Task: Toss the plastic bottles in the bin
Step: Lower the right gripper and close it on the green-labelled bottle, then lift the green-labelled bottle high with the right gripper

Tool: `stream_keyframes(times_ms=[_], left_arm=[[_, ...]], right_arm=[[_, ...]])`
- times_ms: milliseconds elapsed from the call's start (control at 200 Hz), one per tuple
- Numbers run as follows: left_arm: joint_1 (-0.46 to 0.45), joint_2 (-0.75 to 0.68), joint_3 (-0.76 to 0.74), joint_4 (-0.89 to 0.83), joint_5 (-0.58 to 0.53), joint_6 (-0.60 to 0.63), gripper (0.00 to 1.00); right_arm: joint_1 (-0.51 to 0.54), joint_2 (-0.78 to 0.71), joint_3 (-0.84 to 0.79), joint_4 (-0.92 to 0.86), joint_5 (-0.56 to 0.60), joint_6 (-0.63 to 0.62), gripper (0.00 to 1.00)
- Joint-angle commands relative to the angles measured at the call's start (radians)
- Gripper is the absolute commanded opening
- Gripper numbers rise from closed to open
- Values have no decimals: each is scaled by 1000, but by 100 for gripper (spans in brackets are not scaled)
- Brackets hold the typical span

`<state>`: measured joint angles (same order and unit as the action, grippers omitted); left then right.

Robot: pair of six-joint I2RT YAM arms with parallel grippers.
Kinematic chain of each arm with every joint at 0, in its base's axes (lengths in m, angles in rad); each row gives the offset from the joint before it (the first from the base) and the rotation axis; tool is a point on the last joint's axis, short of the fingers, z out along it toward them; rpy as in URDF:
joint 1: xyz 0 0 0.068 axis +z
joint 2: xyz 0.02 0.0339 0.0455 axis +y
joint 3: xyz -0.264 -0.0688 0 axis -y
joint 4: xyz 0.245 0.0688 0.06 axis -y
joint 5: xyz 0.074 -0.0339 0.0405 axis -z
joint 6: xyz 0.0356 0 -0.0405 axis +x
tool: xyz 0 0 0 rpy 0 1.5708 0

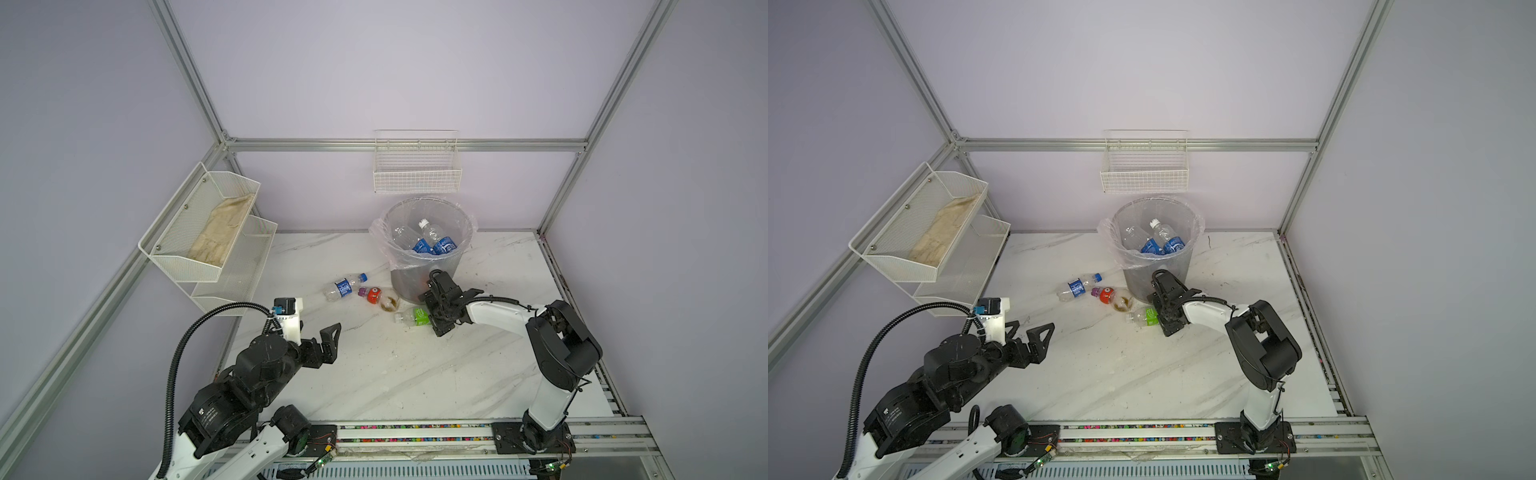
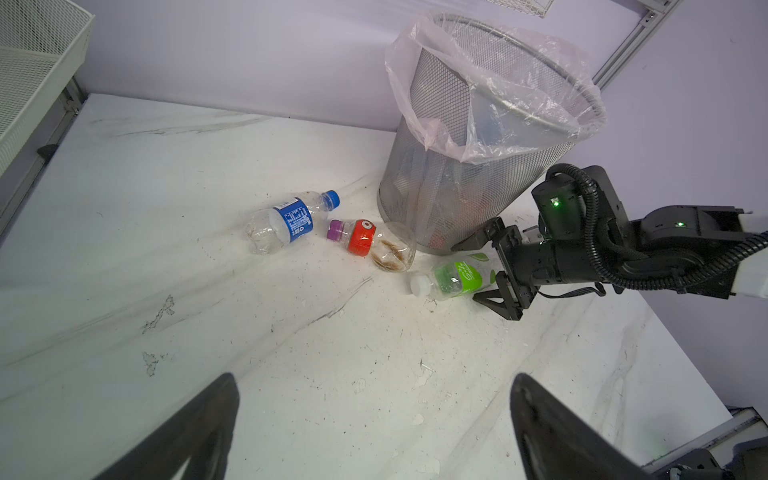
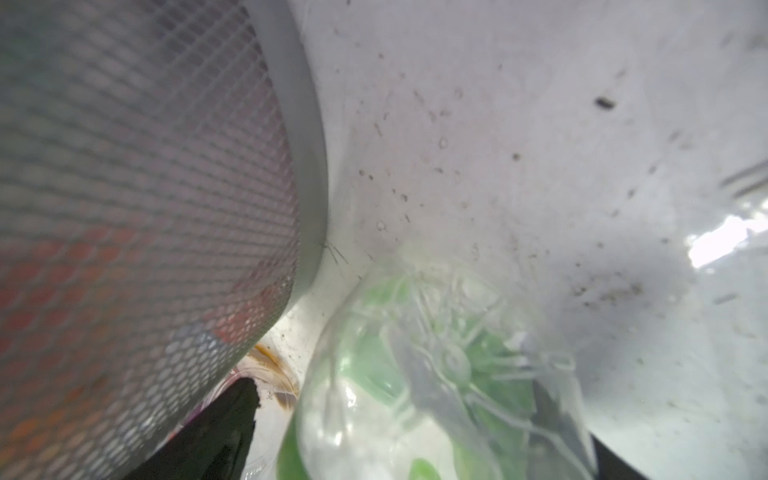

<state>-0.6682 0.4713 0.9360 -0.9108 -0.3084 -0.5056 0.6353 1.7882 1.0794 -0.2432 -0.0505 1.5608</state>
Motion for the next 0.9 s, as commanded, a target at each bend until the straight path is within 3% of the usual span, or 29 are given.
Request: stream_keyframes(times_ms=[0,395,565,770,895], left_arm=[[1,-8,-25,-1,-20,-7,100],[2,-11,-25,-3,-23,-16,100],[2,-19,-25,-3,-26,-17,100],[2,-14,-24,-2,-19,-28,100],[2,-10,-21,0,-14,-31,100]], right_arm=[[6,-2,-32,-25,-13,117,88],[6,-161,-144,-65,33,148,42],[6,-282,-246,-71,76,185,31],[6,-532,-361,-113,193,246,13],[4,-695,-345,-188,328,179,4]])
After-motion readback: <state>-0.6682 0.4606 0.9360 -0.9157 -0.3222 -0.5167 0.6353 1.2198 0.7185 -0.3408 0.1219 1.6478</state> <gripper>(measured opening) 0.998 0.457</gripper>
